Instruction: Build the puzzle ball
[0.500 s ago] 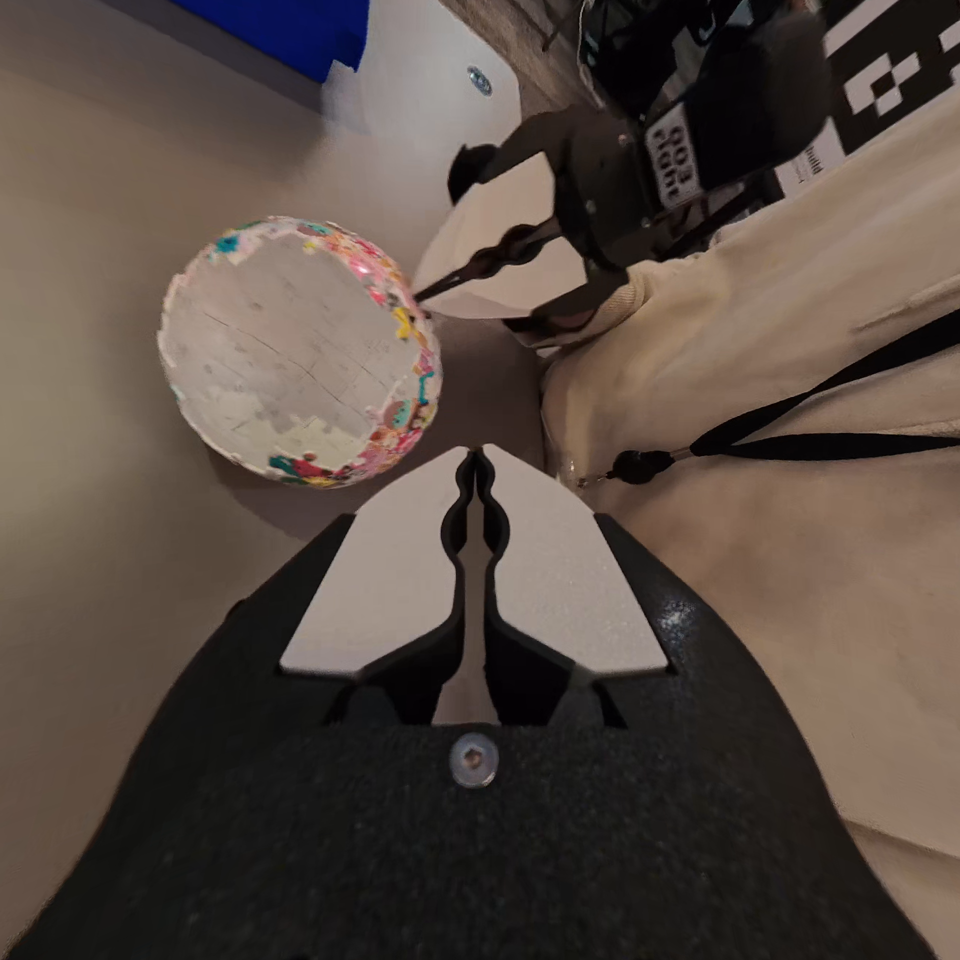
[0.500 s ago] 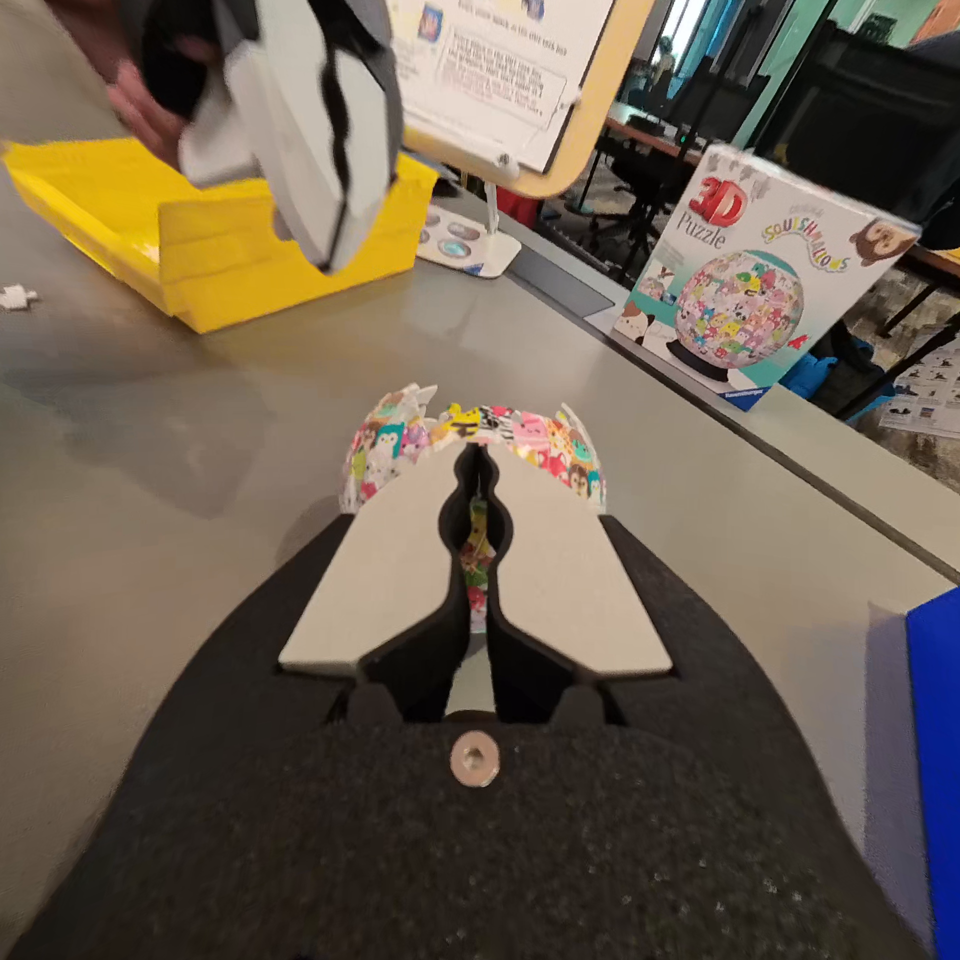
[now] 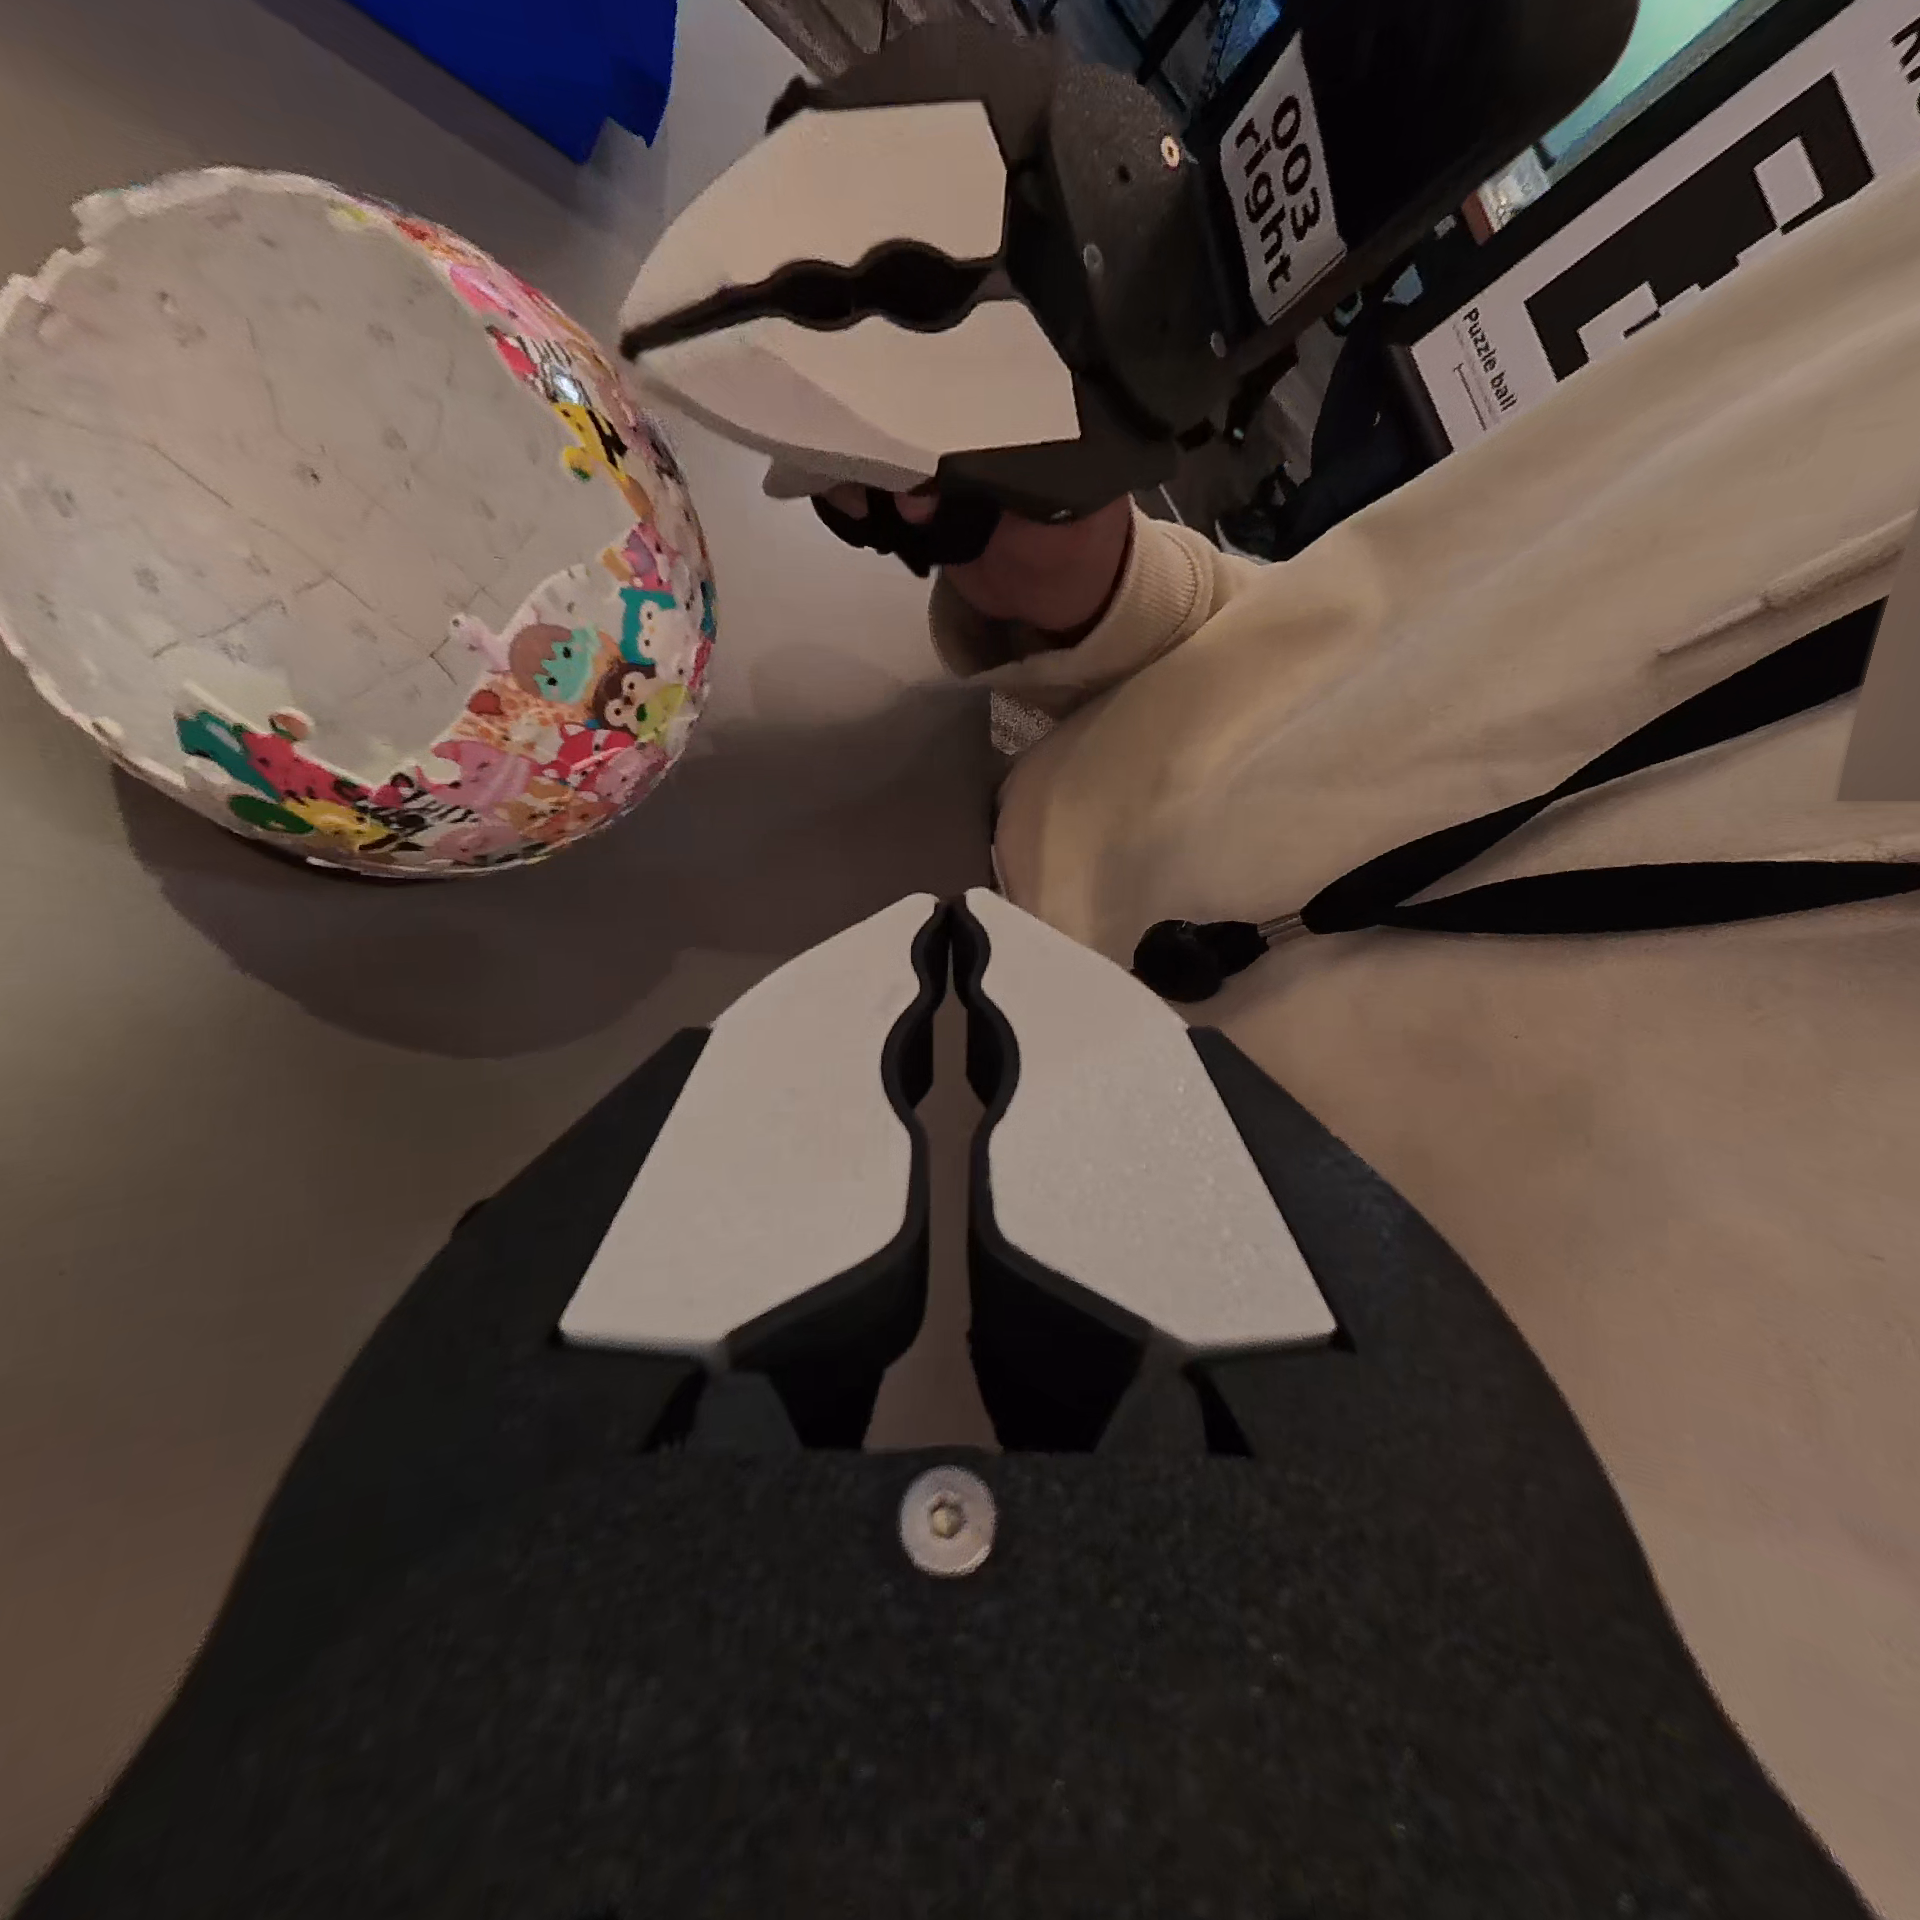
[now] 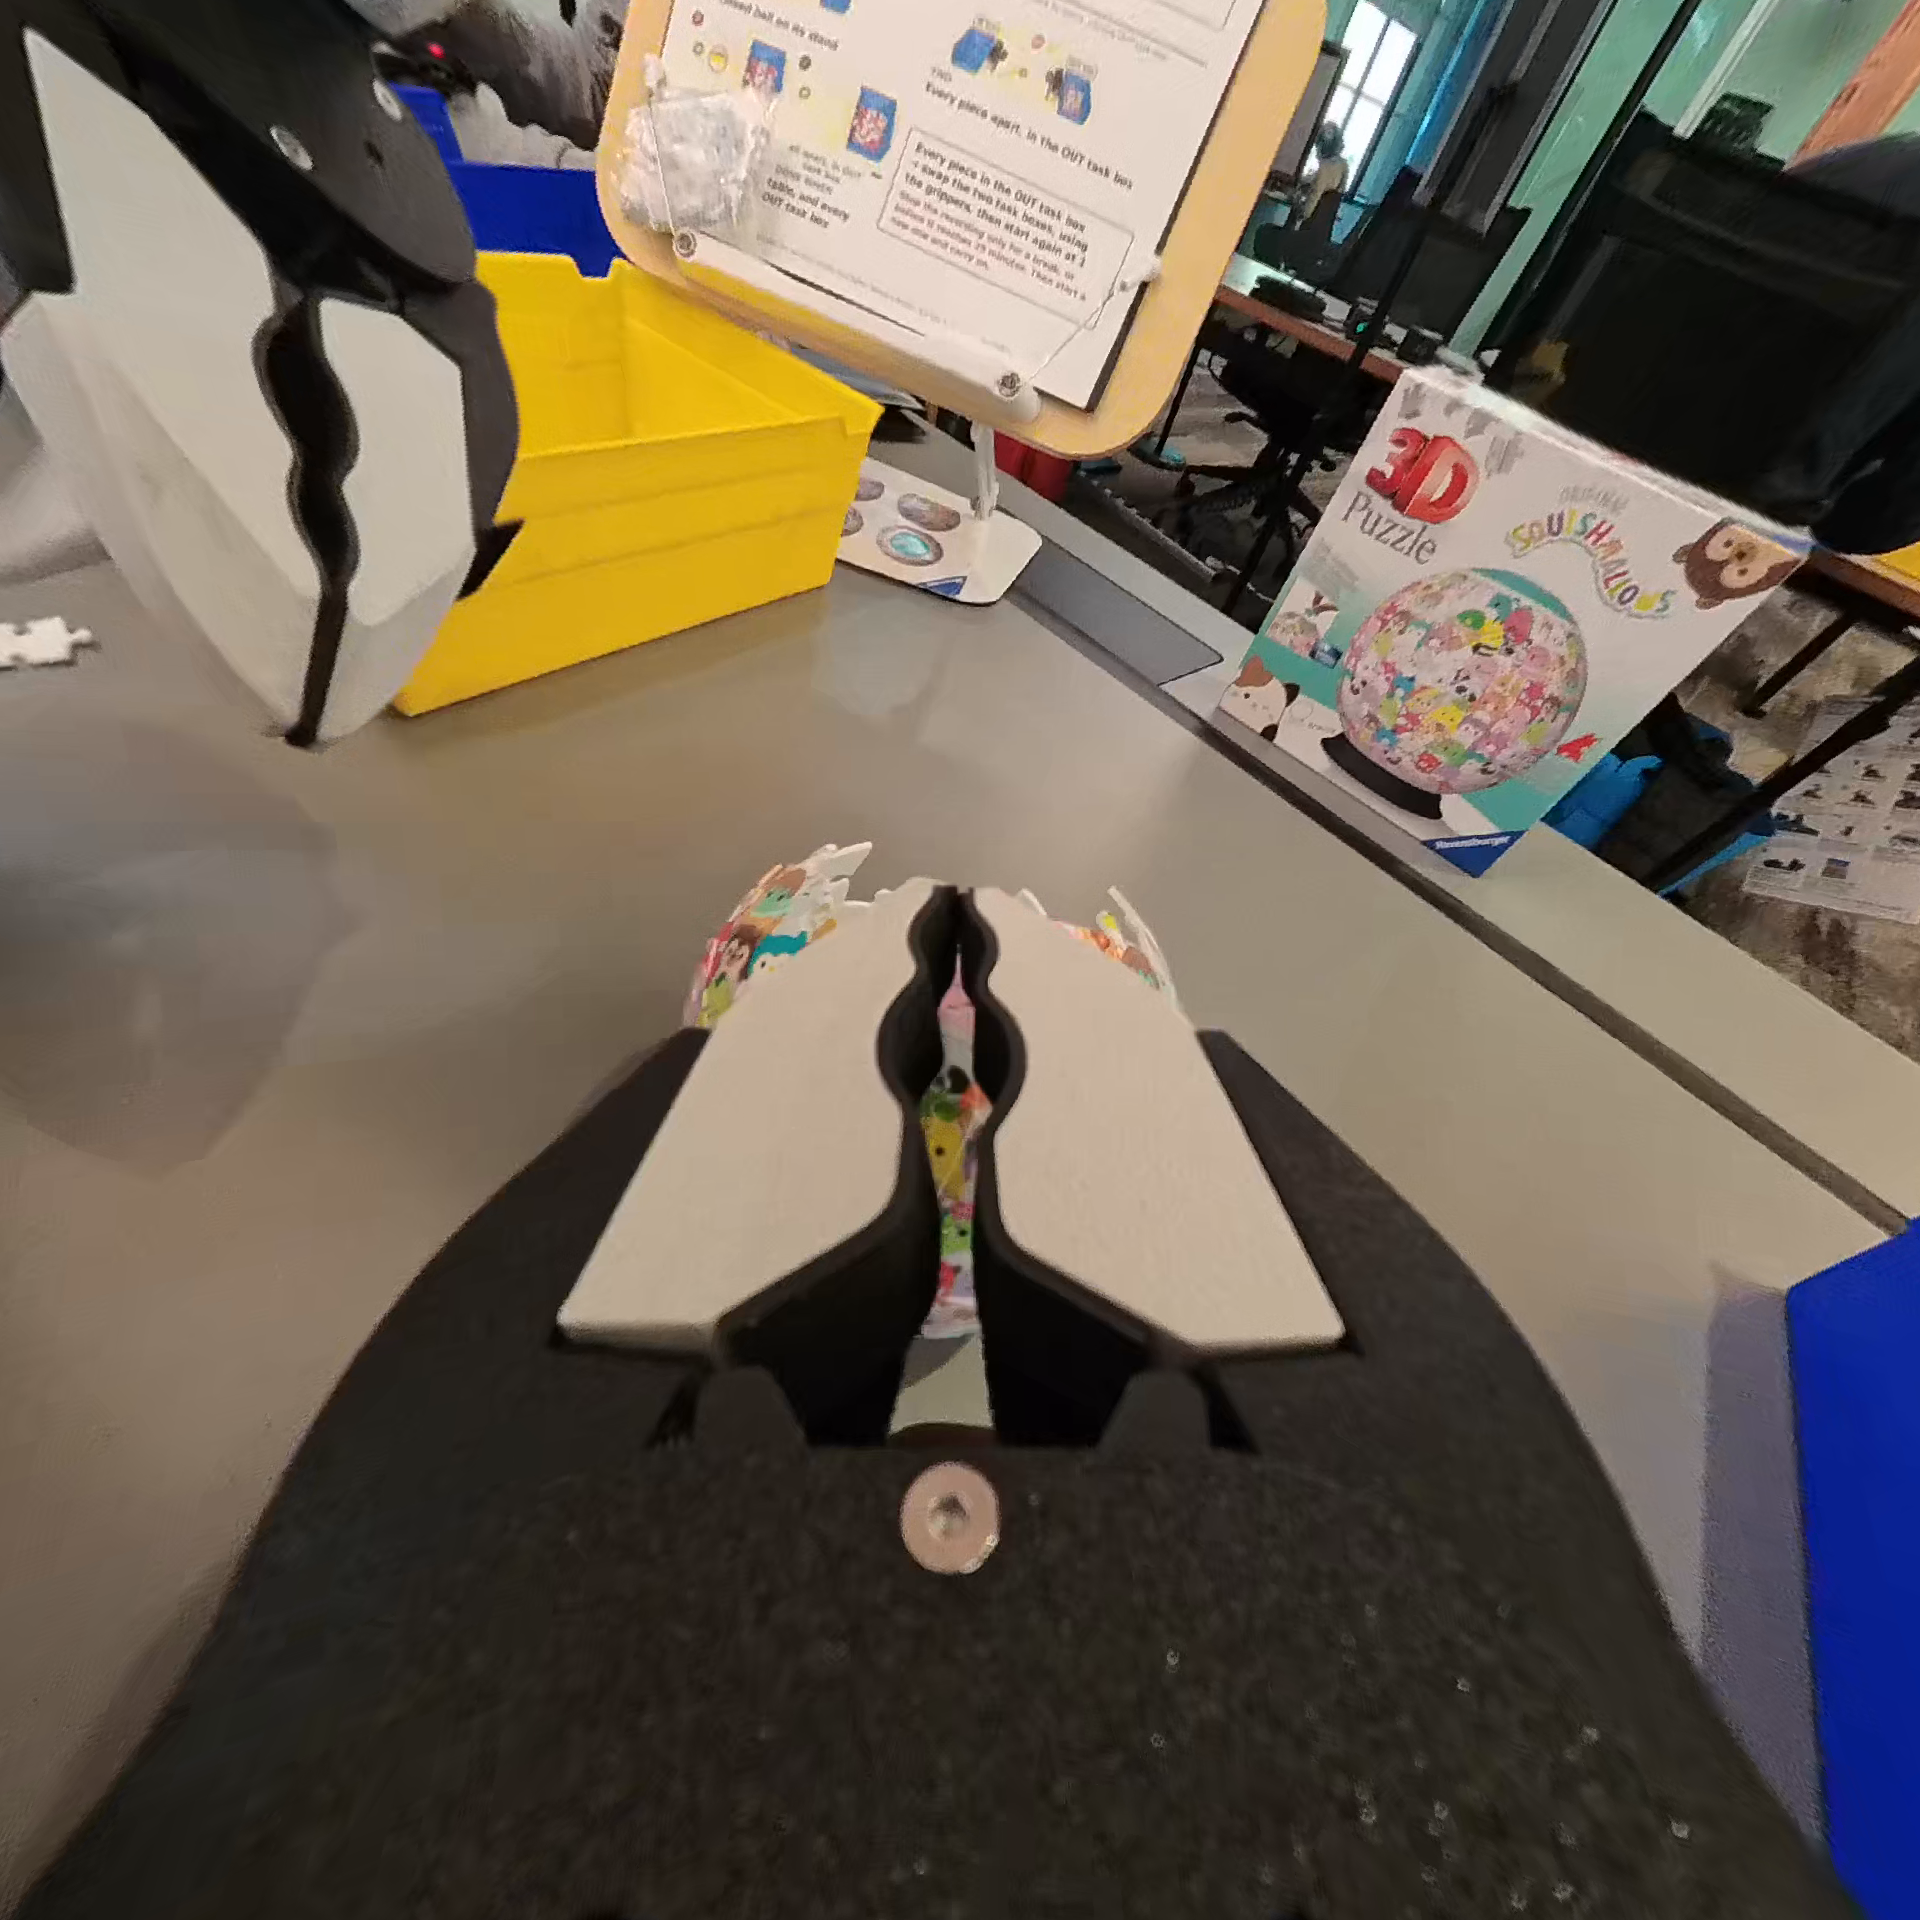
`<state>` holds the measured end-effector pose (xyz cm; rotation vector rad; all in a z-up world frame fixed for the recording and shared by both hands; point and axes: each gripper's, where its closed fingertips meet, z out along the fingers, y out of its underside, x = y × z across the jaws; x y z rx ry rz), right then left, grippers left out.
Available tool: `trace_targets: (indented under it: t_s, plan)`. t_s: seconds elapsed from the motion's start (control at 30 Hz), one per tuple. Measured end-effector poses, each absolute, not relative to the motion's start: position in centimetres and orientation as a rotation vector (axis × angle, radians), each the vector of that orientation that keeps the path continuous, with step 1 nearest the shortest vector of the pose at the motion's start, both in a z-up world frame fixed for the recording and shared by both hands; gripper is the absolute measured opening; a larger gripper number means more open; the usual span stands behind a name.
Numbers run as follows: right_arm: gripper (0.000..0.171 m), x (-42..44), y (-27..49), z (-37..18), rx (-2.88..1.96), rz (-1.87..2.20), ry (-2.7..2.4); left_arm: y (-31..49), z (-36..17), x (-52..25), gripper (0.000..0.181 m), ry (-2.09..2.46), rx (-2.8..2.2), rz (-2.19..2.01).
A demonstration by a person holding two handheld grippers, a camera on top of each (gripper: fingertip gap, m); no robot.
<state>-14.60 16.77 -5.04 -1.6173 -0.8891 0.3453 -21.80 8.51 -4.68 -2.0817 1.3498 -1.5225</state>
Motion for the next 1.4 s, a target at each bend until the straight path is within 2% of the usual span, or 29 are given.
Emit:
trace_targets:
  t_s: [0.37,0.5,0.7,1.27,1.4]
  plan:
    - [0.000,-14.6,17.2,-6.4,-1.683,0.332,-0.943,7.8,-4.6,-21.9,0.000,1.285,-2.063,-1.549]
    - [0.000,-15.2,15.9,-4.8,-1.596,0.368,-0.965,7.9,-4.6,-21.7,0.000,1.257,-2.060,-1.545]
    - [0.000,-14.9,15.4,-7.1,-1.656,0.326,-1.015,7.8,-5.0,-21.6,0.000,1.238,-2.066,-1.536]
    - [0.000,-15.9,15.6,-6.9,-1.670,0.339,-1.036,7.5,-4.7,-22.0,0.000,1.231,-2.053,-1.538]
    - [0.000,-15.5,15.1,-6.1,-1.645,0.375,-1.007,8.5,-6.1,-22.1,0.001,1.186,-2.120,-1.437]
